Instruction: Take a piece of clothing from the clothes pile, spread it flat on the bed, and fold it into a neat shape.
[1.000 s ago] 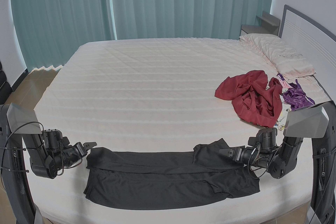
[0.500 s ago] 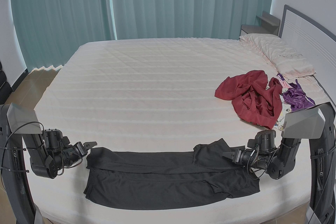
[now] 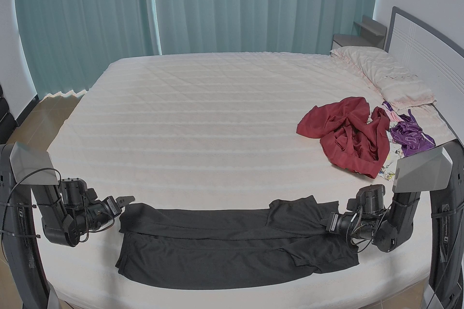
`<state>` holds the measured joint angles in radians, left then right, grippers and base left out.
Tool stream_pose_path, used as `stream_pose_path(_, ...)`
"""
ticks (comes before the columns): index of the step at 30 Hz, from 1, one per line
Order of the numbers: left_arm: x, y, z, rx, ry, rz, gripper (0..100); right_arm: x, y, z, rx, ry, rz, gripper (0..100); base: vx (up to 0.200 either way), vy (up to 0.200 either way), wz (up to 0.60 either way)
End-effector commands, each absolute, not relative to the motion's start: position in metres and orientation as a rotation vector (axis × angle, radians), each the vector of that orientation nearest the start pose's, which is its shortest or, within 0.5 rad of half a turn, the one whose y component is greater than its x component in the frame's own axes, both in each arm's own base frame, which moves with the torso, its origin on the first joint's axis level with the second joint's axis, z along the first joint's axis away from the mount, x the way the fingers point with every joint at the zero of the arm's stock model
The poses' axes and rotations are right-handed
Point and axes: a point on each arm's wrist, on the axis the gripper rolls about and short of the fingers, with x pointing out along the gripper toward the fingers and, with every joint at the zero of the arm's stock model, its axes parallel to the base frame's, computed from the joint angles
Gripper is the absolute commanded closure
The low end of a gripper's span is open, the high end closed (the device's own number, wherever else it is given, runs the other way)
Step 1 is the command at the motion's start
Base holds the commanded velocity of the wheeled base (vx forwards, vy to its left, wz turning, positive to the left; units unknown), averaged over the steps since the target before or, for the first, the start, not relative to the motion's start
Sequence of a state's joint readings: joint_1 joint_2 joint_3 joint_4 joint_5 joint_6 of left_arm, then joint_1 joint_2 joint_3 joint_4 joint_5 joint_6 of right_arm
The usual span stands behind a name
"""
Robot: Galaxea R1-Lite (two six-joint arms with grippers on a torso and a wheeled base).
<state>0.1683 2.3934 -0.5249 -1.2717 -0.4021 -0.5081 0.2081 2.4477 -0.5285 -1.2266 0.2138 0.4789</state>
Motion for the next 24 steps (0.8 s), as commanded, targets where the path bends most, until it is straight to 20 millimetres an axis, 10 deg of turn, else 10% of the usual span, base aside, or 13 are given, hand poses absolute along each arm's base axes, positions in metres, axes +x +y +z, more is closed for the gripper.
stream_pose_path(1, 0.32, 0.046, -0.043, -0.641, 0.627, -0.079, 0, 0.304, 0.065, -0.057, 0.456, 0.783, 0.22, 100, 0.0, 0.0, 0.0)
stream_pose_path(19, 0.32, 0.043, -0.047, -0.612, 0.634, -0.065, 0, 0.291, 0.058, -0.058, 0.449, 0.776, 0.21, 100, 0.0, 0.0, 0.0)
stream_pose_path(20, 0.32, 0.043, -0.047, -0.612, 0.635, -0.066, 0, 0.29, 0.057, -0.058, 0.448, 0.78, 0.21, 0, 0.0, 0.0, 0.0)
stream_pose_path(24, 0.32, 0.043, -0.047, -0.61, 0.635, -0.062, 0, 0.288, 0.057, -0.058, 0.444, 0.783, 0.211, 0, 0.0, 0.0, 0.0)
